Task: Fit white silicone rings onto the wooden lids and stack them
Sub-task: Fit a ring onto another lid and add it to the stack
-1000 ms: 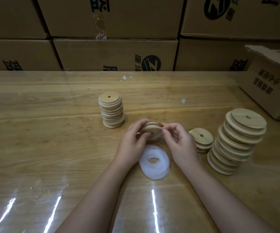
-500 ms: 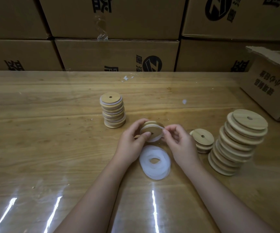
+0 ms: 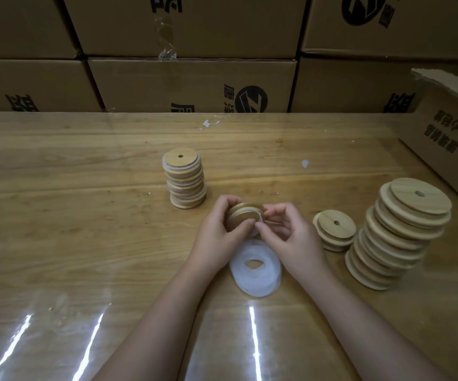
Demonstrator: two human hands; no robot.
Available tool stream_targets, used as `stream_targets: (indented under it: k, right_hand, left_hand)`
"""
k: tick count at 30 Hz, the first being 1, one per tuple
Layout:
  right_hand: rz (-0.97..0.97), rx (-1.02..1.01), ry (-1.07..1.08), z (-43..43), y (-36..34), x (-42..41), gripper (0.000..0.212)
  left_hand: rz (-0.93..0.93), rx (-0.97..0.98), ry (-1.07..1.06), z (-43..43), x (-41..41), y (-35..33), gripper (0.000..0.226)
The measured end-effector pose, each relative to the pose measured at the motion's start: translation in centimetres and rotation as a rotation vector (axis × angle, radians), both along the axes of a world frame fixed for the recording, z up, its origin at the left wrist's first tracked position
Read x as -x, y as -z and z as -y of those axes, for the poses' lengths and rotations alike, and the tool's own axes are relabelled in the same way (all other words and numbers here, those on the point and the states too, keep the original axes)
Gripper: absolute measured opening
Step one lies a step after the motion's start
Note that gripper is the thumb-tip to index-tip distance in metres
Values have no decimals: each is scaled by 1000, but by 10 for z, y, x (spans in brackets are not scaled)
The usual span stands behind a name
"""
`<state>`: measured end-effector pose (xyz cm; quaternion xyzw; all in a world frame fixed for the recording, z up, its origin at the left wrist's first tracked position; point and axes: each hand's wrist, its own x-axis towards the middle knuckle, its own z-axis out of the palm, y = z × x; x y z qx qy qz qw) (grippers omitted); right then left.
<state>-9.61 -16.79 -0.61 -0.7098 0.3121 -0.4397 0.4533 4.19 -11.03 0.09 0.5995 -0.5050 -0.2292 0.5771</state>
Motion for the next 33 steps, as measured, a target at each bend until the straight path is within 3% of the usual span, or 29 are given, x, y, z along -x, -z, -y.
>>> stream_targets:
  k: [6,11,18,26,33]
  right_hand:
    - [-27,125,84,2,2,0,33]
    - [-3,190,106,4,5,1,8]
    - [16,186,123,3,5,1,12]
    - [-152,237,150,4,5,2,15]
    - [-74,128,157,5,5,1,32]
  left_hand:
    - [106,13,-35,-2,2,-1,26]
    - [254,35,-101,-2,3,0,23]
    - [278,83,-95,-3,4,-4,25]
    - [173,56,-94,-2,0,-2,25]
    - [25,20,-69,-1,-1,-1,35]
